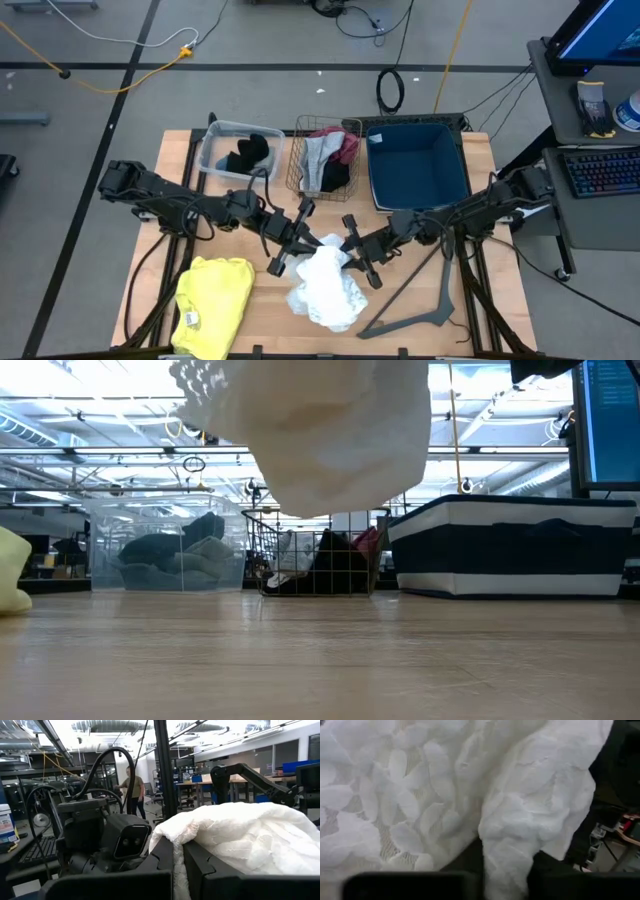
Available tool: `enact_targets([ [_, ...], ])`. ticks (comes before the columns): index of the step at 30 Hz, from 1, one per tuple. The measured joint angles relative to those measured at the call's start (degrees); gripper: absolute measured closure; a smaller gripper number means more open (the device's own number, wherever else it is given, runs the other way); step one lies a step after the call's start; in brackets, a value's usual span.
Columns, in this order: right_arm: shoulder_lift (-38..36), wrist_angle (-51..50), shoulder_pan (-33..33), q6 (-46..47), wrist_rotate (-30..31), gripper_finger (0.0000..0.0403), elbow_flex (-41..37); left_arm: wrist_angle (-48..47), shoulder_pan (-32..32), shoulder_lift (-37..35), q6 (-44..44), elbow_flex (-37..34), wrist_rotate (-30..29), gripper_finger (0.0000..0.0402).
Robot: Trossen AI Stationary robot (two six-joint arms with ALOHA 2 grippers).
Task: Pick & Place Cloths
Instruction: Put the white shirt into the blue laundry organizer
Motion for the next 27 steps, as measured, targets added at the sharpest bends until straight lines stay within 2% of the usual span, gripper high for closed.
enact_targets([
  [2,0.00,0.20,0.00,-0.09,-1.49,0.0379,0.00,-0.09,0.00,0.00,-0.03,0.00,0.00,0.0398],
  [12,0.00,0.56,0.22,1.50,-2.51,0.0378,0.00,-0.93,0.03,0.00,-0.92,0.00,-0.53,0.0374],
  [18,-0.33,0.84,0.51,1.51,-2.26,0.0378,0.00,-4.49,1.46,0.00,-0.42,0.00,-3.71,0.0371],
  [24,-0.35,0.51,1.42,1.12,3.51,0.0378,0.00,-5.72,3.39,0.00,0.33,0.00,-3.71,0.0368],
  [27,-0.35,0.25,1.40,0.82,3.77,0.0378,0.00,-6.42,3.72,0.00,0.13,0.00,-3.66,0.0352],
])
